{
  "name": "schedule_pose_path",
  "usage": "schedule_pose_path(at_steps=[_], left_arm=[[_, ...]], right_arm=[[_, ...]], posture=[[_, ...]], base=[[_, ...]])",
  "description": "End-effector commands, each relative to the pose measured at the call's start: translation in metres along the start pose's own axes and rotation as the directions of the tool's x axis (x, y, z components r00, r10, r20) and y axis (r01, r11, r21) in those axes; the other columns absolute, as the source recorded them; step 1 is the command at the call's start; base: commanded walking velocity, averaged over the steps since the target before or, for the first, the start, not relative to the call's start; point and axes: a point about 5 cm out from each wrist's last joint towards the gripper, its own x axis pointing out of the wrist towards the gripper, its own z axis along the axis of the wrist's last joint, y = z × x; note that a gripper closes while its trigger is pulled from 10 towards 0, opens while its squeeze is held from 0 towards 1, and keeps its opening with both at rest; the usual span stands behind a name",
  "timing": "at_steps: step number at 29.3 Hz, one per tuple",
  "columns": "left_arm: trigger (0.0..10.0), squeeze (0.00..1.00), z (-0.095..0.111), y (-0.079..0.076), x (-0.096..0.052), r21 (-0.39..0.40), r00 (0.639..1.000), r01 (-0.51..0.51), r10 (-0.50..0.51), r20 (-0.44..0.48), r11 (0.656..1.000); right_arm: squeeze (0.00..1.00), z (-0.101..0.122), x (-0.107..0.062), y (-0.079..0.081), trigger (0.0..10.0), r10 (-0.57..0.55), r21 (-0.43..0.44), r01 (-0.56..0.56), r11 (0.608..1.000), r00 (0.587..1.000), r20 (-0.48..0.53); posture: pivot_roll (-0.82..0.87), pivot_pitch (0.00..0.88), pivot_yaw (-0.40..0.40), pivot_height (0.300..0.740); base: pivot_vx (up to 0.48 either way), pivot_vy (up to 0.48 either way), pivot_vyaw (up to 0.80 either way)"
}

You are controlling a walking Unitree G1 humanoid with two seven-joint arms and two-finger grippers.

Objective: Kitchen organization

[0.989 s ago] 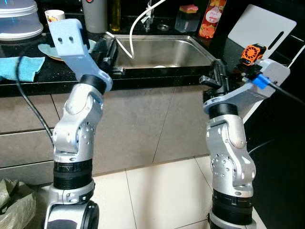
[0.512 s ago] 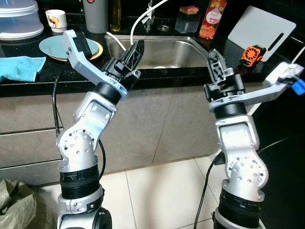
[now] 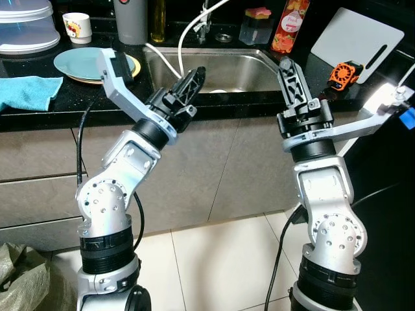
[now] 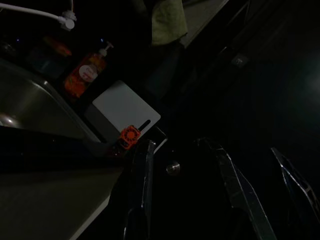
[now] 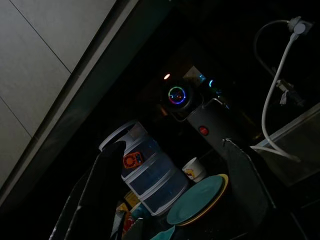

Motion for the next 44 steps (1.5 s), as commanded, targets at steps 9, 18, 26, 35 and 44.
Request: schedule_pose_path(at_steps=[9, 18, 26, 35, 44], left_arm=[[10.0, 0.0, -0.013, -0.002, 0.001, 0.668, 0.992, -0.007, 0.088, -0.088, 0.744], [10.0, 0.0, 0.006, 0.005, 0.005, 0.832, 0.987, -0.128, 0.148, 0.057, 0.539], [10.0, 0.0, 0.008, 0.006, 0.004, 0.827, 0.988, -0.144, 0.131, 0.085, 0.544], [10.0, 0.0, 0.007, 0.008, 0.002, 0.84, 0.986, -0.155, 0.132, 0.1, 0.52], [10.0, 0.0, 0.001, 0.017, -0.002, 0.865, 0.982, -0.118, 0.188, 0.029, 0.487]], right_arm=[[0.0, -0.009, -0.001, -0.004, 10.0, -0.051, -0.102, 0.046, 0.994, 0.998, -0.046], [0.0, -0.022, -0.002, -0.016, 10.0, -0.146, -0.483, 0.076, 0.872, 0.983, -0.108], [0.0, -0.028, -0.004, -0.017, 0.8, -0.154, -0.561, 0.061, 0.825, 0.981, -0.121], [0.0, -0.029, -0.005, -0.018, 10.0, -0.168, -0.598, 0.072, 0.798, 0.98, -0.107], [0.0, -0.026, -0.005, -0.022, 10.0, -0.197, -0.673, 0.109, 0.731, 0.979, -0.055]], posture=[[0.21, 0.013, -0.054, 0.74], [0.21, 0.017, -0.051, 0.74], [0.21, 0.02, -0.052, 0.74], [0.21, 0.023, -0.055, 0.74], [0.21, 0.027, -0.055, 0.74]], base=[[0.0, 0.0, 0.0], [0.0, 0.0, 0.0], [0.0, 0.0, 0.0], [0.0, 0.0, 0.0], [0.0, 0.0, 0.0]])
